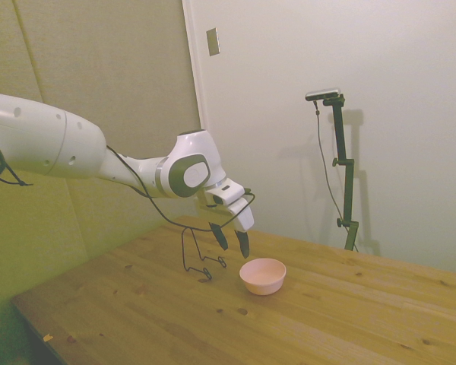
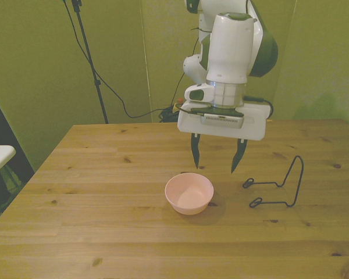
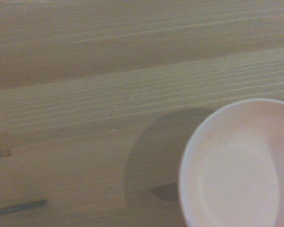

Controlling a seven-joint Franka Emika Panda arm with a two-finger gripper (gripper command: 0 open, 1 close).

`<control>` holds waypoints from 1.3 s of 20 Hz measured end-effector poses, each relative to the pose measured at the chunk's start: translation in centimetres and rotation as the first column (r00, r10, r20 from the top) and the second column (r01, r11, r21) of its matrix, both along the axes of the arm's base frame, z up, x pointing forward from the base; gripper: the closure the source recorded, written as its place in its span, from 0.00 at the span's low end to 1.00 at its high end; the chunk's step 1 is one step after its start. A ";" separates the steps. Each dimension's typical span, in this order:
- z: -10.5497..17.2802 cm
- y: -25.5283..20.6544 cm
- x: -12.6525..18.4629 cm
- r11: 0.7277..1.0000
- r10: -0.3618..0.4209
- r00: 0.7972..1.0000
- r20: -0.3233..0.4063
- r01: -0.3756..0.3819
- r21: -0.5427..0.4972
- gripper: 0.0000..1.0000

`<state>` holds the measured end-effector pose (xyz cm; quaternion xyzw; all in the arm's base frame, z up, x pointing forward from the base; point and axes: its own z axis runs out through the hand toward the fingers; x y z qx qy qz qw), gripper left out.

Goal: Load the bowl

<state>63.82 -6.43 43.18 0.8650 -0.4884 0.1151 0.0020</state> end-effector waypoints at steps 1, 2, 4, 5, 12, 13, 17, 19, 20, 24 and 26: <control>-0.6 0.1 0.4 1.000 -0.001 1.000 -0.007 0.001 -0.001 0.00; -1.3 0.3 0.7 1.000 -0.004 1.000 -0.014 0.004 -0.001 0.00; -2.6 0.2 1.2 1.000 -0.009 1.000 -0.028 0.009 -0.004 0.00; -3.2 0.2 1.5 1.000 -0.011 0.999 -0.033 0.011 -0.005 0.00; -5.6 -0.7 2.6 0.999 -0.030 0.998 -0.054 0.030 -0.014 1.00; -5.7 -0.7 2.7 0.999 -0.032 0.998 -0.054 0.031 -0.015 1.00; -5.9 -0.7 3.1 0.999 -0.035 0.998 -0.052 0.034 -0.016 1.00; -6.1 -0.7 3.2 0.999 -0.035 0.998 -0.053 0.034 -0.017 1.00; -6.2 -0.8 3.3 0.999 -0.035 0.998 -0.053 0.034 -0.017 1.00; -6.3 -0.8 3.5 0.999 -0.036 0.998 -0.052 0.035 -0.018 1.00; -6.3 -0.9 3.6 0.999 -0.038 0.998 -0.053 0.037 -0.018 1.00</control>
